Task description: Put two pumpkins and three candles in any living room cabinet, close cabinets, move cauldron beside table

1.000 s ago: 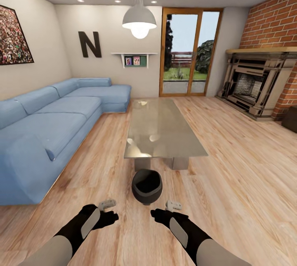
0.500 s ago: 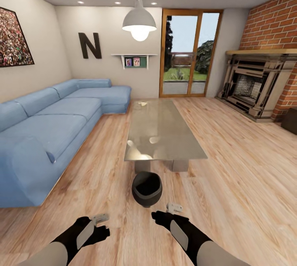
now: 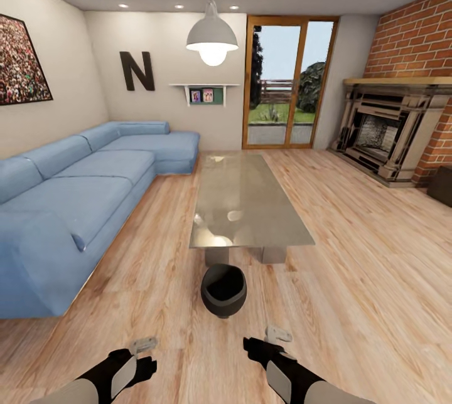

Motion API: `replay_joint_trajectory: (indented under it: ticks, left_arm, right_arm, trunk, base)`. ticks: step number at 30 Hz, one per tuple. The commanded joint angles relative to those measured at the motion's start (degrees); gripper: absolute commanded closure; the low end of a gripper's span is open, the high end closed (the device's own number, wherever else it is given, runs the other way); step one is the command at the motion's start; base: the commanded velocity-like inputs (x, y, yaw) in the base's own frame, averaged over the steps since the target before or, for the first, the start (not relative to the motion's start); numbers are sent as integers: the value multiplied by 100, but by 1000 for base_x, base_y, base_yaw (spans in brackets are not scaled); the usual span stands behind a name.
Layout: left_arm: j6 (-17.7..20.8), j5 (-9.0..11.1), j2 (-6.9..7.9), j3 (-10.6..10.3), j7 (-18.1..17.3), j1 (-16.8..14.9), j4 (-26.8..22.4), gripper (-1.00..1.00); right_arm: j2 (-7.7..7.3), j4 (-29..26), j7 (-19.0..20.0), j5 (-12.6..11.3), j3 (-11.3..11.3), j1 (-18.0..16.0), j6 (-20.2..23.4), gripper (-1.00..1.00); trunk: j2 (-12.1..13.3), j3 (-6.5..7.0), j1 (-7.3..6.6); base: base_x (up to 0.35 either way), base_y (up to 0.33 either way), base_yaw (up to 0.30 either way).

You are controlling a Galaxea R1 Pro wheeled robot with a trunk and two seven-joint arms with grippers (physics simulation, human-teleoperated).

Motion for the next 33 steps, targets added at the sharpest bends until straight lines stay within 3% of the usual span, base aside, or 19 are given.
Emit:
replay_joint_trajectory:
  ticks: [1, 10, 18, 23, 33]
  left_arm:
    - [-30, 63, 5, -65, 37, 7, 8, -100]
    - [-561, 66, 5, -136, 30, 199, 405, -100]
    - [-875, 65, 7, -420, 33, 569, 449, -100]
    - [-984, 61, 13, -511, 37, 781, 463, -100]
    - [-1322, 66, 24, -736, 38, 1159, 486, -100]
  right_arm:
    - [1, 23, -24, -51, 49, -4, -57, -100]
    - [1, 97, -23, -74, 40, 44, -440, -100]
    - [1, 351, -23, -85, 32, 218, -520, -100]
    - [1, 720, -24, -84, 35, 251, -737, -100]
    - [1, 847, -23, -90, 25, 562, -806, -100]
  trunk:
    - [39, 13, -23]
    - [400, 175, -221]
    - [721, 318, -397]
    - [921, 408, -506]
    - [1322, 588, -726]
  base:
    - [0, 0, 0]
    - [0, 0, 0]
    - [0, 0, 0]
    - [0, 0, 0]
    - [0, 0, 0]
